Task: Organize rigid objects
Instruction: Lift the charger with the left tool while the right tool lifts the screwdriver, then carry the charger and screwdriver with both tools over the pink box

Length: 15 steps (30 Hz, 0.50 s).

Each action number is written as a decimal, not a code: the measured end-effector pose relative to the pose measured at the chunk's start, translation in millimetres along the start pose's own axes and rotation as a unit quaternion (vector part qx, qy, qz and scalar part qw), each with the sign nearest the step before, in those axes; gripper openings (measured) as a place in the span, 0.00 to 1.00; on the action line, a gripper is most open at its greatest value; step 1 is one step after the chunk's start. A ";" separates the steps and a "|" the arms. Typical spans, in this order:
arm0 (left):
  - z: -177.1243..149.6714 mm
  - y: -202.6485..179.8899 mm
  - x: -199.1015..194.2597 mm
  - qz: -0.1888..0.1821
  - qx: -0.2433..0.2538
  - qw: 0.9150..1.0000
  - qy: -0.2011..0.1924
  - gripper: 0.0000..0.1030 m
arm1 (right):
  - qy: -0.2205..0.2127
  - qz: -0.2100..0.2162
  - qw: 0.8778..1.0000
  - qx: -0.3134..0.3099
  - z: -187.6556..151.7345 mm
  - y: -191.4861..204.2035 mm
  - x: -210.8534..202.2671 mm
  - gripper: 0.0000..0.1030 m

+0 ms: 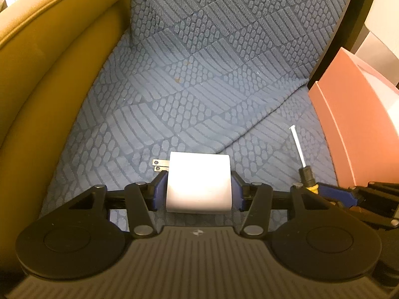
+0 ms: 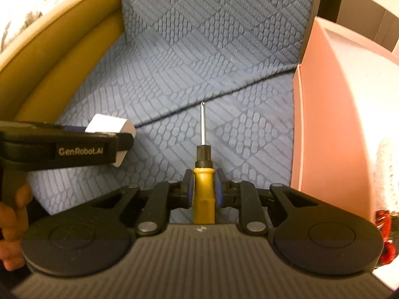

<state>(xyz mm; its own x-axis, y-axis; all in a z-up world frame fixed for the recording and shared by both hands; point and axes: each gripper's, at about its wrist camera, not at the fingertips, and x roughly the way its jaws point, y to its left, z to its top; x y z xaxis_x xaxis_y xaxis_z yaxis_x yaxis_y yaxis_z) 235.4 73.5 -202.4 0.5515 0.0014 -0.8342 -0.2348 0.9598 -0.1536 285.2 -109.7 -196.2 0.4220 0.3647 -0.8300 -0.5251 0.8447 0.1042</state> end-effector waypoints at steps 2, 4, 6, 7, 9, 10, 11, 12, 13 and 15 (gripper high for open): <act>1.2 -0.8 -6.3 -0.004 -0.003 1.000 -0.005 0.56 | -0.008 0.003 1.000 0.001 3.7 0.4 -7.8 0.21; 2.4 -2.2 -12.4 -0.007 -0.004 1.000 -0.010 0.56 | -0.018 0.005 1.000 -0.001 7.2 1.7 -16.0 0.21; 3.0 -5.0 -20.1 -0.007 -0.003 1.000 -0.015 0.56 | -0.028 0.007 1.000 0.001 9.5 0.1 -24.0 0.21; 2.5 -6.9 -25.8 -0.008 -0.003 1.000 -0.020 0.56 | -0.034 0.007 0.999 0.003 10.5 -0.9 -28.5 0.21; 1.3 -8.8 -35.6 -0.012 -0.006 1.000 -0.028 0.56 | -0.045 0.007 0.999 0.007 11.8 -2.8 -38.1 0.21; 0.3 -9.9 -41.1 -0.015 -0.011 0.999 -0.030 0.55 | -0.051 0.008 0.999 0.008 12.2 -4.0 -44.2 0.21; -0.5 -11.1 -46.0 -0.016 -0.016 0.999 -0.033 0.55 | -0.055 0.010 0.998 0.010 12.6 -5.0 -49.4 0.21; -1.4 -13.3 -51.9 -0.018 -0.019 0.999 -0.036 0.55 | -0.059 0.011 0.998 0.012 12.8 -6.6 -55.0 0.21; -1.8 -16.1 -57.0 -0.019 -0.019 0.999 -0.040 0.55 | -0.064 0.013 0.998 0.014 13.0 -8.2 -61.0 0.21; -2.1 -23.1 -66.7 -0.021 -0.019 0.999 -0.044 0.55 | -0.072 0.015 0.997 0.017 14.2 -11.5 -72.6 0.21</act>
<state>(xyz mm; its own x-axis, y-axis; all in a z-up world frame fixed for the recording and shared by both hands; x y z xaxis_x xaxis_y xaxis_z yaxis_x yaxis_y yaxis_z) 202.4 50.7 -144.4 0.6289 -0.0133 -0.7773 -0.2381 0.9485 -0.2089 271.0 -140.3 -129.4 0.5090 0.4404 -0.7396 -0.5151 0.8442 0.1482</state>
